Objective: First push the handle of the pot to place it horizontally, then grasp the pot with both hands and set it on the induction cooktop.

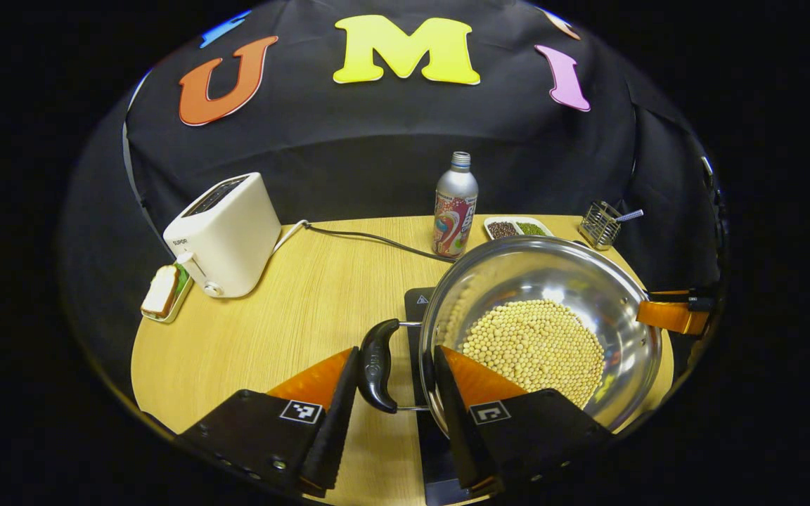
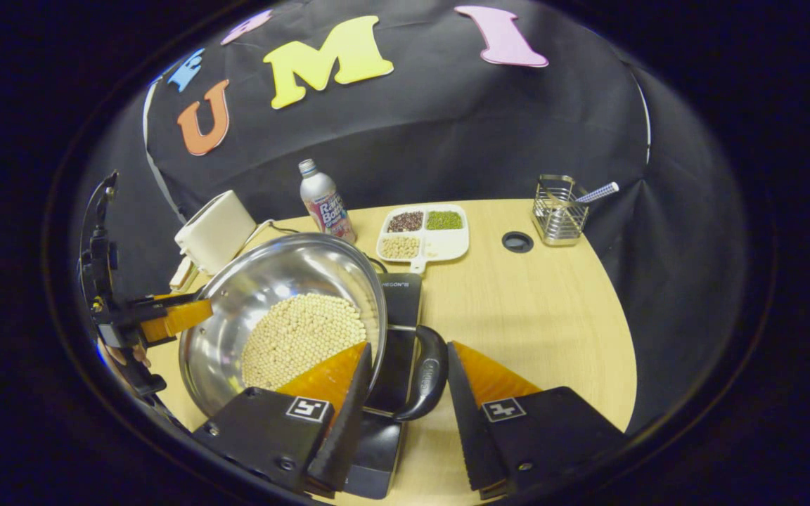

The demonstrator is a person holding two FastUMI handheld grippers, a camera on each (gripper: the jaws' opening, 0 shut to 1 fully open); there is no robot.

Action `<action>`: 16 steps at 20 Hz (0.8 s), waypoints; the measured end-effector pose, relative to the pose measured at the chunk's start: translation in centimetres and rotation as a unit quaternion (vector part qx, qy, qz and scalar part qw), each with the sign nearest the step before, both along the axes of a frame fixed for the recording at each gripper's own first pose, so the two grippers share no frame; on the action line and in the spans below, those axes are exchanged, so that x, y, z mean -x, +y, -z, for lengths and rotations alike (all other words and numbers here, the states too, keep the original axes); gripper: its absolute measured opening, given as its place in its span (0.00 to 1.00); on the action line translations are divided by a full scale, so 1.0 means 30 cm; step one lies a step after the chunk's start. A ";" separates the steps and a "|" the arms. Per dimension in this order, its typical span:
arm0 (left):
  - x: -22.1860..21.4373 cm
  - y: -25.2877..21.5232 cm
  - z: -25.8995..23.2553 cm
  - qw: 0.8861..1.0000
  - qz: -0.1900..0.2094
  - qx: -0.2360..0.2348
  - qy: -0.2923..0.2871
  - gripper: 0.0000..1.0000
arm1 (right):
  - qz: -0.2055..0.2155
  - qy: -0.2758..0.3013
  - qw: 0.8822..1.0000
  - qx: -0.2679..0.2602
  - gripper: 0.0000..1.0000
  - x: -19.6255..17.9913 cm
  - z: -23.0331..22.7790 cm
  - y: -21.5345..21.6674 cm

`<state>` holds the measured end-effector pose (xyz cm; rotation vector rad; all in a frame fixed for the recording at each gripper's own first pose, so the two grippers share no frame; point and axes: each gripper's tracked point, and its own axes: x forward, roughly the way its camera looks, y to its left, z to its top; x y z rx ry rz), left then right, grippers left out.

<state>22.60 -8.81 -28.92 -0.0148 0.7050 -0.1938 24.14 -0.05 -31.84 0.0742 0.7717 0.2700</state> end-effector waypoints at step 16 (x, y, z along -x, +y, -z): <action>0.171 0.089 -0.099 0.995 -0.033 -0.009 -0.094 0.96 | 0.067 -0.149 0.985 0.049 0.76 0.165 -0.165 -0.037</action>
